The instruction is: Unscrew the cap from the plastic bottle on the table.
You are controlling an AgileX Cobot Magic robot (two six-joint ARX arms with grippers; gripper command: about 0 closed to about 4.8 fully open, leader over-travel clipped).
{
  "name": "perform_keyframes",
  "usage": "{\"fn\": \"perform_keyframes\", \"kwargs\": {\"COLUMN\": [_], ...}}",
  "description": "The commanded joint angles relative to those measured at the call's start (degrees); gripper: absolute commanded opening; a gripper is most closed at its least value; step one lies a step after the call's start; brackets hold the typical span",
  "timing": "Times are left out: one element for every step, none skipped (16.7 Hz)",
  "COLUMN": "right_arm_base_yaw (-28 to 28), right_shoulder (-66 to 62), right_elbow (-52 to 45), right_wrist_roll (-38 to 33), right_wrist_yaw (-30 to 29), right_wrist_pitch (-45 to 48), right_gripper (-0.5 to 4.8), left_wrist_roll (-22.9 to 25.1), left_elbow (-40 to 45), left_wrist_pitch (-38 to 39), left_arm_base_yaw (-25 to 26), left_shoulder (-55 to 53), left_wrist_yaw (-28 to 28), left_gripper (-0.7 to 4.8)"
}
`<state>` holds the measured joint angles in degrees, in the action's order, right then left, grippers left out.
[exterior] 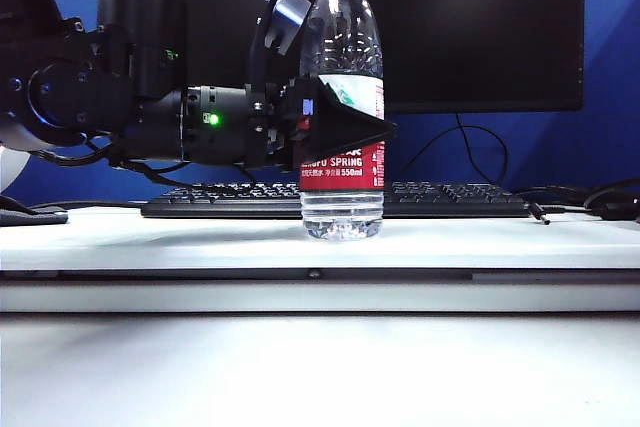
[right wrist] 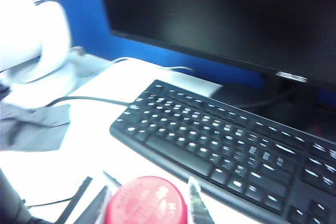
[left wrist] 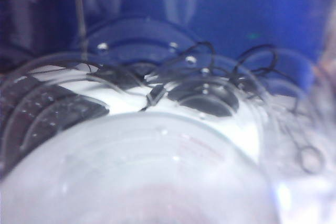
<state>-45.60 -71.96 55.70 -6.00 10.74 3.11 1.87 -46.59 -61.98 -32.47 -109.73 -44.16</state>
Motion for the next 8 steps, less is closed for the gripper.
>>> {"fn": "perform_keyframes", "kwargs": {"right_arm_base_yaw": [1.7,2.9,4.4,5.3,7.7,10.3,12.2,12.9], "right_shoulder": [-0.8,-0.5,-0.1,-0.1,0.1,0.2,0.2,0.2], "right_elbow": [-2.3,-2.4,-2.4,-2.4,-2.4,-2.4,-2.4,-2.4], "right_wrist_roll": [0.5,1.5,2.2,2.2,2.2,2.2,2.3,3.1], "right_wrist_yaw": [-12.3,-15.3,-19.4,-22.4,-28.0,-33.2,-36.4,-38.2], "right_wrist_pitch": [-7.1,-8.1,-8.8,-8.9,-9.3,-9.5,-9.8,-10.3], "right_gripper": [0.71,0.71,0.71,0.70,0.49,0.42,0.40,0.40], "left_wrist_roll": [0.9,1.1,1.1,1.1,1.1,1.1,1.1,1.1], "left_elbow": [0.2,0.2,0.2,0.2,0.2,0.2,0.2,0.2], "left_wrist_pitch": [1.6,1.7,1.7,1.8,1.8,1.9,1.9,1.9], "left_arm_base_yaw": [-0.3,-0.3,-0.3,-0.3,-0.3,-0.3,-0.3,-0.3], "left_shoulder": [-0.4,-0.4,-0.4,-0.4,-0.4,-0.4,-0.4,-0.4], "left_wrist_yaw": [-0.9,-0.9,-0.9,-0.9,-0.9,-1.0,-1.1,-1.0], "left_gripper": [2.76,2.76,2.76,2.75,2.76,2.76,2.75,2.75]}}
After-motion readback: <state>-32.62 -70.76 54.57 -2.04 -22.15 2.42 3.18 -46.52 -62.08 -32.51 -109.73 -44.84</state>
